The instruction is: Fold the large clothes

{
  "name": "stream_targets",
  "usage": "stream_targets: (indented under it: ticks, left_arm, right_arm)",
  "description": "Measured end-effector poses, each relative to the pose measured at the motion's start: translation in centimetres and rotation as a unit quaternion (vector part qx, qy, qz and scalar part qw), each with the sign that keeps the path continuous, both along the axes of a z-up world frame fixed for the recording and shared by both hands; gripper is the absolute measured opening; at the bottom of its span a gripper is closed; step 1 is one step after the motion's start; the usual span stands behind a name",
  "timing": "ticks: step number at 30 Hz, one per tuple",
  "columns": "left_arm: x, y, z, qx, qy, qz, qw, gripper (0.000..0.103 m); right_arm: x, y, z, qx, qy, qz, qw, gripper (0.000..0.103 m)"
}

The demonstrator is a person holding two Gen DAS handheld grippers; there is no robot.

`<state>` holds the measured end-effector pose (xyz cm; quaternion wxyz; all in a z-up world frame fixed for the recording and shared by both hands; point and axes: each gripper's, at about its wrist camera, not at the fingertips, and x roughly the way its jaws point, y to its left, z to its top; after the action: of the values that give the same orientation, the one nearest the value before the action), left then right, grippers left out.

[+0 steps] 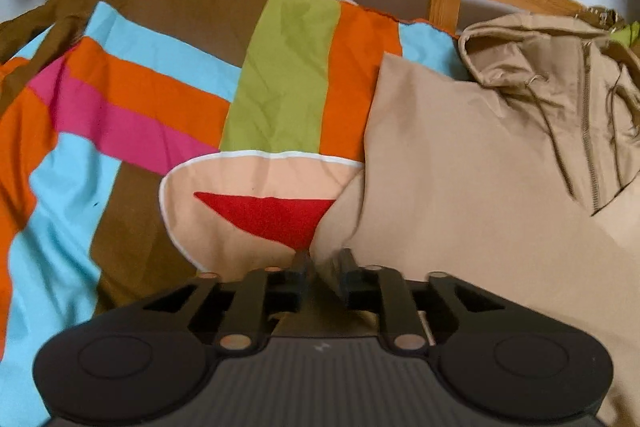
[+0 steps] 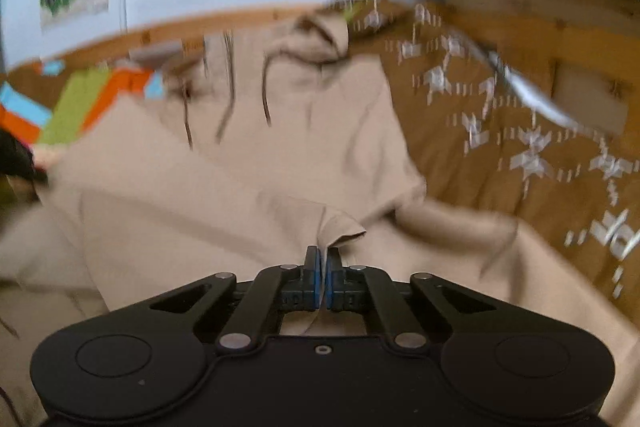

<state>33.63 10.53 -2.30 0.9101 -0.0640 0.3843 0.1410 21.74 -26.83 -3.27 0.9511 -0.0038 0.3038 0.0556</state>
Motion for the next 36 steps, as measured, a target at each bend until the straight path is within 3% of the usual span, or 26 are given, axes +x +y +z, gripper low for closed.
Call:
stream_targets:
  ticks: [1, 2, 3, 6, 9, 11, 13, 15, 17, 20, 22, 26, 31, 36]
  left_arm:
    - [-0.7, 0.2, 0.3, -0.006, -0.010, -0.003, 0.9999, 0.050]
    - [-1.6, 0.3, 0.7, -0.009, -0.022, -0.008, 0.9997, 0.065]
    - [-2.7, 0.3, 1.0, -0.010, -0.037, -0.015, 0.9992, 0.070]
    - [-5.1, -0.1, 0.7, -0.009, -0.031, -0.042, 0.9986, 0.070]
    - [-6.1, -0.7, -1.1, 0.014, 0.007, -0.055, 0.9983, 0.070]
    - [-6.2, -1.2, -2.6, 0.049, 0.042, -0.054, 0.9965, 0.070]
    - [-7.2, -1.4, -3.0, 0.060, 0.026, -0.060, 0.9961, 0.070]
    - [-7.6, -1.3, -3.0, 0.056, 0.021, -0.059, 0.9965, 0.073]
    - [-8.7, -1.1, -2.5, 0.045, 0.013, -0.058, 0.9972, 0.078]
    - [-11.2, -0.9, -1.3, 0.032, -0.019, -0.064, 0.9972, 0.093]
    - [-13.6, -1.0, -0.5, 0.032, -0.037, -0.083, 0.9953, 0.098]
    - [-18.3, -2.2, 0.9, 0.036, -0.045, -0.138, 0.9888, 0.102]
    - [-22.7, -5.3, 0.6, 0.048, -0.033, -0.213, 0.9752, 0.102]
    - [-23.7, -8.1, -1.2, 0.032, -0.008, -0.250, 0.9677, 0.102]
  right_arm:
    - [0.0, -0.1, -0.2, 0.002, 0.005, -0.002, 1.000, 0.009]
    - [0.0, -0.1, 0.0, 0.006, 0.002, -0.002, 1.000, 0.019]
    - [-0.3, -0.3, 0.6, 0.012, -0.007, 0.000, 1.000, 0.026]
    - [-1.2, -0.4, 2.2, 0.038, -0.038, 0.026, 0.998, 0.049]
    - [-1.9, 0.7, 2.5, 0.036, -0.034, 0.075, 0.996, 0.062]
    - [-2.1, 1.9, 1.9, 0.019, -0.014, 0.106, 0.994, 0.065]
    - [-2.3, 3.2, 0.7, -0.021, 0.015, 0.128, 0.991, 0.066]
    - [-2.6, 3.9, -0.5, -0.077, 0.024, 0.130, 0.988, 0.070]
    - [-2.9, 3.9, -0.7, -0.093, 0.016, 0.126, 0.987, 0.076]
    - [-3.3, 3.0, 0.1, -0.087, 0.019, 0.121, 0.989, 0.076]
    - [-4.2, 2.4, 1.0, -0.083, 0.013, 0.125, 0.989, 0.079]
    - [-6.0, 1.1, 3.5, -0.088, -0.011, 0.145, 0.985, 0.099]
    - [-9.5, 1.4, 5.6, -0.136, -0.015, 0.180, 0.974, 0.102]
    - [-13.8, 3.0, 4.3, -0.198, 0.024, 0.228, 0.953, 0.102]
